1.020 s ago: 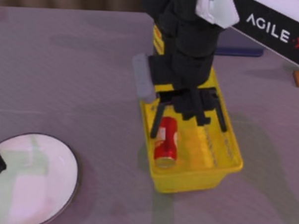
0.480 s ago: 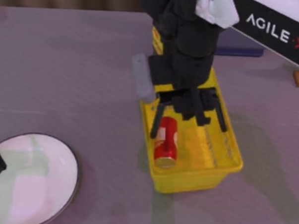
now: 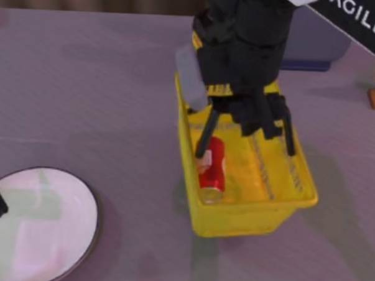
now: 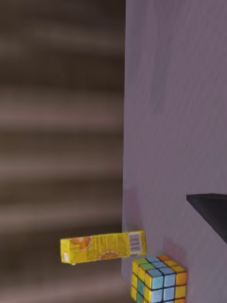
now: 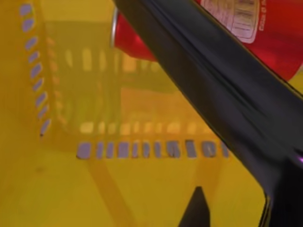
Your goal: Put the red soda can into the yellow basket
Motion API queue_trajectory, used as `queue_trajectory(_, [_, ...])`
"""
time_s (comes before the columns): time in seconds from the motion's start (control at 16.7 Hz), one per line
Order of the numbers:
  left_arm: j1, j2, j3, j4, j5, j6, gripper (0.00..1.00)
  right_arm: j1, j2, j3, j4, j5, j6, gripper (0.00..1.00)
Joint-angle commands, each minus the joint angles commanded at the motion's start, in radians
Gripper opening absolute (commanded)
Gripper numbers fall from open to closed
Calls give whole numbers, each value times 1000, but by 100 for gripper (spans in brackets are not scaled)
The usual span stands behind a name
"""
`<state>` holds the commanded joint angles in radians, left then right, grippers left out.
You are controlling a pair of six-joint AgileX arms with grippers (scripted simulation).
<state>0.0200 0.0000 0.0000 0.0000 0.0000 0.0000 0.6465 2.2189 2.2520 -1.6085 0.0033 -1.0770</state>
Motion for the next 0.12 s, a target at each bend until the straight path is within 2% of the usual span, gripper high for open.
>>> queue_trajectory(0.12, [0,0,0,0,0,0,100,-5,-4,24,-24,0,-5,0])
